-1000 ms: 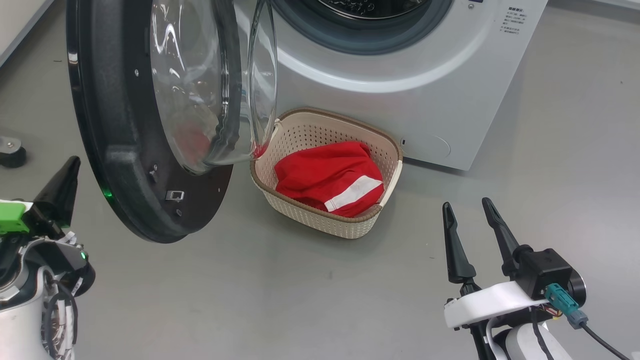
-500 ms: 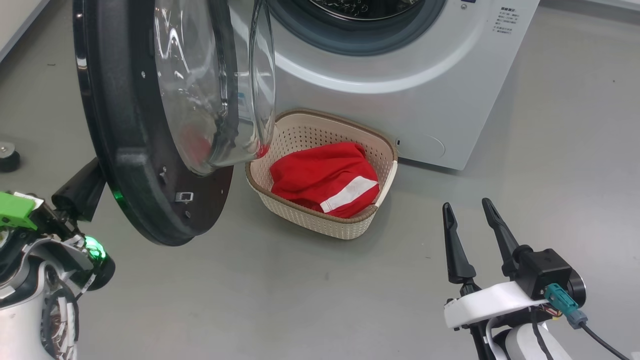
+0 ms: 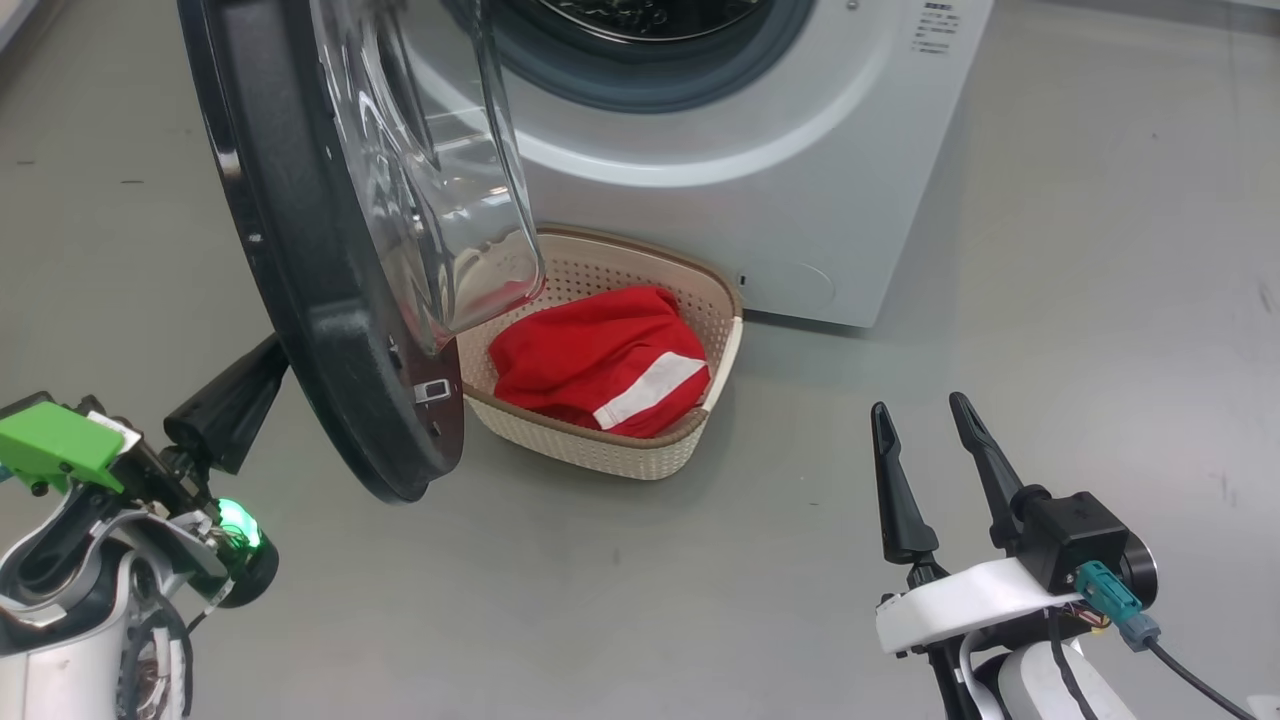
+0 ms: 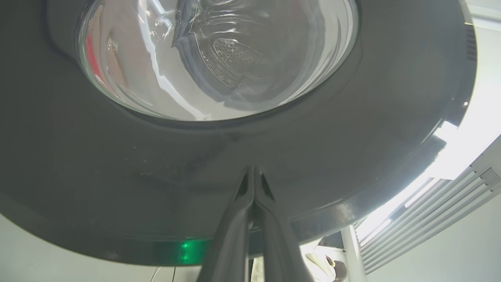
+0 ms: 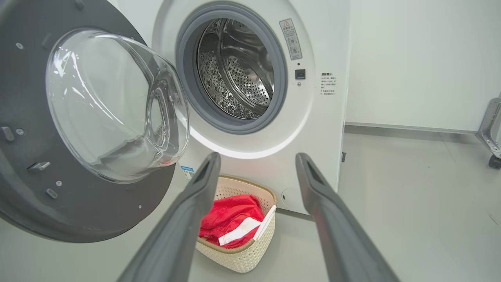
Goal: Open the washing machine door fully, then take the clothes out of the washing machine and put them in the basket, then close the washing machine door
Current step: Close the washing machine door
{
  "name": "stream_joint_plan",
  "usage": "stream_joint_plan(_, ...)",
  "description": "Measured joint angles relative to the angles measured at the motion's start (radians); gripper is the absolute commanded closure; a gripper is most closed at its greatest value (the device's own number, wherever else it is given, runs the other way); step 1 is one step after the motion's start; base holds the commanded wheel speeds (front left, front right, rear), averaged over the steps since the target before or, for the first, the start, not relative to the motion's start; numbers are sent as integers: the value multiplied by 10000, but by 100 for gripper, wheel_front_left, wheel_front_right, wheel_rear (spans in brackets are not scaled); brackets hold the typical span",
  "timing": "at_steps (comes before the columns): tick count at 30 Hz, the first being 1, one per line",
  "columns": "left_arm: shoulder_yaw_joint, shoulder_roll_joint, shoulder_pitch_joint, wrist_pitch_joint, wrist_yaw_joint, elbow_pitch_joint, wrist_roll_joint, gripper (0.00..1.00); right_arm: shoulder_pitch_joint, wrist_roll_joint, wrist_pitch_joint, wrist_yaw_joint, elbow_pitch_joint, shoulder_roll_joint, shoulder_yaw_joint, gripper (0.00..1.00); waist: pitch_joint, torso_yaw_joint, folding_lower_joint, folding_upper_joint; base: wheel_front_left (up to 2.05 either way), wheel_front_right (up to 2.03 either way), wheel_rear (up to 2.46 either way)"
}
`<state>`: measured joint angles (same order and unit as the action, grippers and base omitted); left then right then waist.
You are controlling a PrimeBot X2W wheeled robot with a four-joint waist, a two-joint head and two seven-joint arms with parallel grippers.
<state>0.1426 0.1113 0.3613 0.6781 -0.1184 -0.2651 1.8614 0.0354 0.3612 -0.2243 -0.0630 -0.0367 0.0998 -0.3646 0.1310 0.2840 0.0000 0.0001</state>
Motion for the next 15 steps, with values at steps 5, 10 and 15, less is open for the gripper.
stream_joint_plan(5, -113, -54, -245, 155, -2, 188, 71, 100, 1, 0, -12, -2, -27, -36, 2, 0, -15, -410, 0, 0, 0, 0, 0)
stream_joint_plan(10, -104, -113, -382, 159, -8, 314, 322, 100, 1, 0, -13, -2, -48, -58, -27, 0, -36, -895, 0, 0, 0, 0, 0)
stream_joint_plan(15, 6, -117, -512, -35, -10, 414, 322, 100, -7, 0, -17, -15, -44, -86, -15, 0, -47, -1589, 0, 0, 0, 0, 0)
